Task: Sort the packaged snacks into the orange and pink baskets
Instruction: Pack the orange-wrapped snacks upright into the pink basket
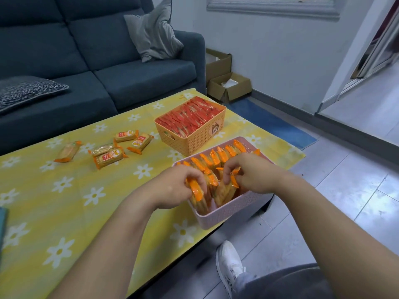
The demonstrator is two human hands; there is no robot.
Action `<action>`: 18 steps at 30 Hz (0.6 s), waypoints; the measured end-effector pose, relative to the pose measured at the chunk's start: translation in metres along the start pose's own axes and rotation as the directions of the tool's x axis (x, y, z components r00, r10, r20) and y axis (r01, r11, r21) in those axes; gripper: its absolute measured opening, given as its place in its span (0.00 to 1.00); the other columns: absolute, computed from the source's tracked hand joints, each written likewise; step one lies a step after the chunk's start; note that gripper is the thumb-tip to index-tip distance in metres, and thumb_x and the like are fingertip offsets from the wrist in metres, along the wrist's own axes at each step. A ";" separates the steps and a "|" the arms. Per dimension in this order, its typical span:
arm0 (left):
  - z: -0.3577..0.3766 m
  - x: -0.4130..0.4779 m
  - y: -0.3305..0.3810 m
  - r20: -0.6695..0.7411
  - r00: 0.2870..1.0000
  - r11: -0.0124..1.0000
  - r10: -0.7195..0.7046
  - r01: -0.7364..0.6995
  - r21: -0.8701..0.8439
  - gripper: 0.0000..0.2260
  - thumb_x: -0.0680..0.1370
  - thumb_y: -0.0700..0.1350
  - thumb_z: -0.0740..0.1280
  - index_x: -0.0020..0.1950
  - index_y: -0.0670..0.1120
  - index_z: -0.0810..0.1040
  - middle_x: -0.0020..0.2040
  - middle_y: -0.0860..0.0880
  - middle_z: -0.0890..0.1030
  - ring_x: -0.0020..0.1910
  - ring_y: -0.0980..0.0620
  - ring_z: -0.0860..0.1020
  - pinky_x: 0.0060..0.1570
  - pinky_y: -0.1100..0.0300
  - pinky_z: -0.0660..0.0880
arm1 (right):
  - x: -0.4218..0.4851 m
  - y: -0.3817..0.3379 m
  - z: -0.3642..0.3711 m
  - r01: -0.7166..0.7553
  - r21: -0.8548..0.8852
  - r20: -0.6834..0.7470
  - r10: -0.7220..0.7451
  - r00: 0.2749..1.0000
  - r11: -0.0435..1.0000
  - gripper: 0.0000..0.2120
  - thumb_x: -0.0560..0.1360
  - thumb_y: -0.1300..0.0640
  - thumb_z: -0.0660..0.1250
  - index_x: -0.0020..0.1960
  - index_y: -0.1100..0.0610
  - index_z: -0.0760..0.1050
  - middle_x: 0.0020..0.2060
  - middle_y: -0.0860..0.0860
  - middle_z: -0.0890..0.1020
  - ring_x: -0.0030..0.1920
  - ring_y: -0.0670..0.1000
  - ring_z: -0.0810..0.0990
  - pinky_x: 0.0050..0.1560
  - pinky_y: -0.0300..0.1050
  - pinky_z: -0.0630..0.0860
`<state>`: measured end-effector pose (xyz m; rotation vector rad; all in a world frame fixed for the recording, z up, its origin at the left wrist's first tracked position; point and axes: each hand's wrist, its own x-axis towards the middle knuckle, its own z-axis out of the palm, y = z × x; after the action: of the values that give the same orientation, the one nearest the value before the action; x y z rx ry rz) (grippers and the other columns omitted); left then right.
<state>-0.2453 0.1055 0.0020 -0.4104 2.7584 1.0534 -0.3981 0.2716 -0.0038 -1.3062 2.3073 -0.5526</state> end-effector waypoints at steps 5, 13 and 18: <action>0.019 0.010 -0.004 -0.054 0.995 0.957 -0.084 0.095 0.275 0.14 0.72 0.38 0.67 0.45 0.59 0.73 0.48 0.56 0.78 0.47 0.52 0.78 0.47 0.47 0.79 | 0.003 -0.014 0.008 0.065 -0.005 0.038 -0.065 0.997 0.998 0.20 0.73 0.72 0.59 0.43 0.50 0.82 0.35 0.45 0.78 0.31 0.48 0.75 0.30 0.44 0.70; 0.025 0.019 -0.002 -0.242 0.970 1.000 0.003 -0.010 -0.029 0.07 0.78 0.51 0.68 0.52 0.55 0.71 0.50 0.54 0.75 0.46 0.53 0.73 0.42 0.56 0.72 | 0.004 -0.024 0.029 -0.016 0.076 0.123 0.007 0.992 0.997 0.15 0.72 0.66 0.70 0.55 0.54 0.72 0.45 0.52 0.82 0.43 0.51 0.83 0.44 0.54 0.83; 0.036 0.027 -0.005 -0.221 0.975 0.970 -0.018 0.071 0.234 0.17 0.72 0.58 0.74 0.56 0.57 0.72 0.54 0.54 0.72 0.58 0.49 0.72 0.56 0.48 0.75 | 0.004 -0.008 0.006 -0.132 0.172 -0.219 0.169 0.961 0.976 0.09 0.73 0.66 0.66 0.43 0.54 0.79 0.39 0.48 0.83 0.42 0.50 0.83 0.40 0.43 0.80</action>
<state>-0.2678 0.1207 -0.0342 -0.5799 3.0038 0.6859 -0.3917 0.2638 -0.0051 -1.0285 2.4670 -0.8554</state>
